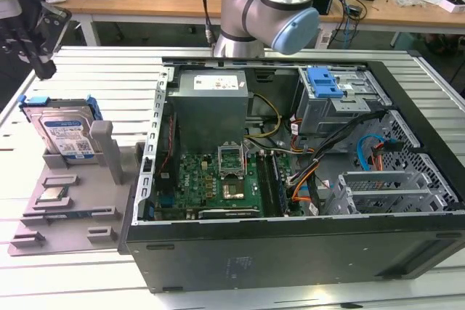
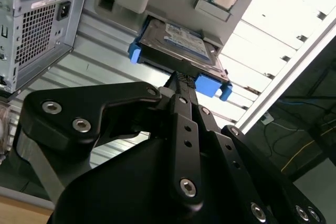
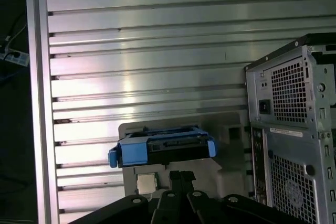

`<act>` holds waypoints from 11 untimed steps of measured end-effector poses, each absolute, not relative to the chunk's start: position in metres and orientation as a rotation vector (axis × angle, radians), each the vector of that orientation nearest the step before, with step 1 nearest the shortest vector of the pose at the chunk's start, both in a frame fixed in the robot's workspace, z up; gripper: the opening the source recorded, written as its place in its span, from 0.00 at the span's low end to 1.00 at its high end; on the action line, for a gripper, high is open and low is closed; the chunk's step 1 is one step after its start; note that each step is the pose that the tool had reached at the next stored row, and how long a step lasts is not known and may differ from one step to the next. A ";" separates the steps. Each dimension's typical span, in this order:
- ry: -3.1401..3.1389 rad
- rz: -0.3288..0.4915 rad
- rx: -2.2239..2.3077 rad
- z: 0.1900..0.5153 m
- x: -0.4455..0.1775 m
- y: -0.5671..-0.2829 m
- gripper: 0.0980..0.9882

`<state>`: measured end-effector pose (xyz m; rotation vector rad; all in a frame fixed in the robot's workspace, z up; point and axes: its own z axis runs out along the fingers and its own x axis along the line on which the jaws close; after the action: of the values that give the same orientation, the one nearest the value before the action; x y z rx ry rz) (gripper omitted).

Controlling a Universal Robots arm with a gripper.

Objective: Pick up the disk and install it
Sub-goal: 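Reach for the disk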

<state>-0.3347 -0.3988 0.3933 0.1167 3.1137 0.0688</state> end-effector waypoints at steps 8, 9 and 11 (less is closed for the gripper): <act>3.114 0.069 0.117 0.393 -0.358 -0.399 0.01; 3.114 0.069 0.117 0.393 -0.362 -0.399 0.01; 3.114 0.069 0.117 0.393 -0.367 -0.399 0.01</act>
<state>-0.3672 -0.3988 0.3933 0.1166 3.1137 0.0689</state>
